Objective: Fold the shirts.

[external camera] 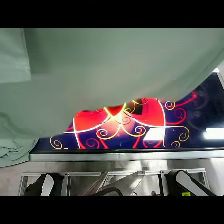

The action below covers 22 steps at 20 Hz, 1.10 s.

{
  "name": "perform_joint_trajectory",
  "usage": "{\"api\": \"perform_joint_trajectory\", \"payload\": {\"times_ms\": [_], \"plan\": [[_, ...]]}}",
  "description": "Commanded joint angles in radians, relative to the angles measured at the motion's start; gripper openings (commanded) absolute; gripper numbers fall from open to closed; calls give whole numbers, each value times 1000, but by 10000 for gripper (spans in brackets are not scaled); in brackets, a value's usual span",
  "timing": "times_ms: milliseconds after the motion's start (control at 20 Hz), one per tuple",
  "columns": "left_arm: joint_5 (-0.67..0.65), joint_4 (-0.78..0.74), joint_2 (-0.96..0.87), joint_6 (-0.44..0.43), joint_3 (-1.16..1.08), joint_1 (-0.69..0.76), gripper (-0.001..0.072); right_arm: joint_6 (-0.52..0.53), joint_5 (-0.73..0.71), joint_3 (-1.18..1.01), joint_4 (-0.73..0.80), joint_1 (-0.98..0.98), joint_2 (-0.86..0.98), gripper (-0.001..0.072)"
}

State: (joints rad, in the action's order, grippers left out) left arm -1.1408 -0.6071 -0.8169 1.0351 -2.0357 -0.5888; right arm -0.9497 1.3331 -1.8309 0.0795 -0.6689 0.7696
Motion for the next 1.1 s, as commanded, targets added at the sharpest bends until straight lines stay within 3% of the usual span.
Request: {"api": "perform_joint_trajectory", "payload": {"times_ms": [0,100,200,400,500,750,950,1050], "plan": [[-87,137,-91,-24,38,13,21,-13,0,77,109,19,27,20],[-147,86,-188,-25,135,152,21,21,-2,234,135,113,65,20],[-139,-84,-299,-24,237,312,21,37,-72,392,224,241,124,19],[-4,-343,-550,-3,364,507,21,48,-247,530,379,310,319,19],[66,-381,-703,22,345,545,21,72,-307,522,343,309,444,19],[55,-398,-1011,111,80,560,21,99,-323,372,274,309,727,19],[-37,-413,-1080,172,-17,560,20,87,-323,262,277,307,808,19],[-59,-521,-1062,260,39,578,20,87,-328,255,304,300,814,19]]}}
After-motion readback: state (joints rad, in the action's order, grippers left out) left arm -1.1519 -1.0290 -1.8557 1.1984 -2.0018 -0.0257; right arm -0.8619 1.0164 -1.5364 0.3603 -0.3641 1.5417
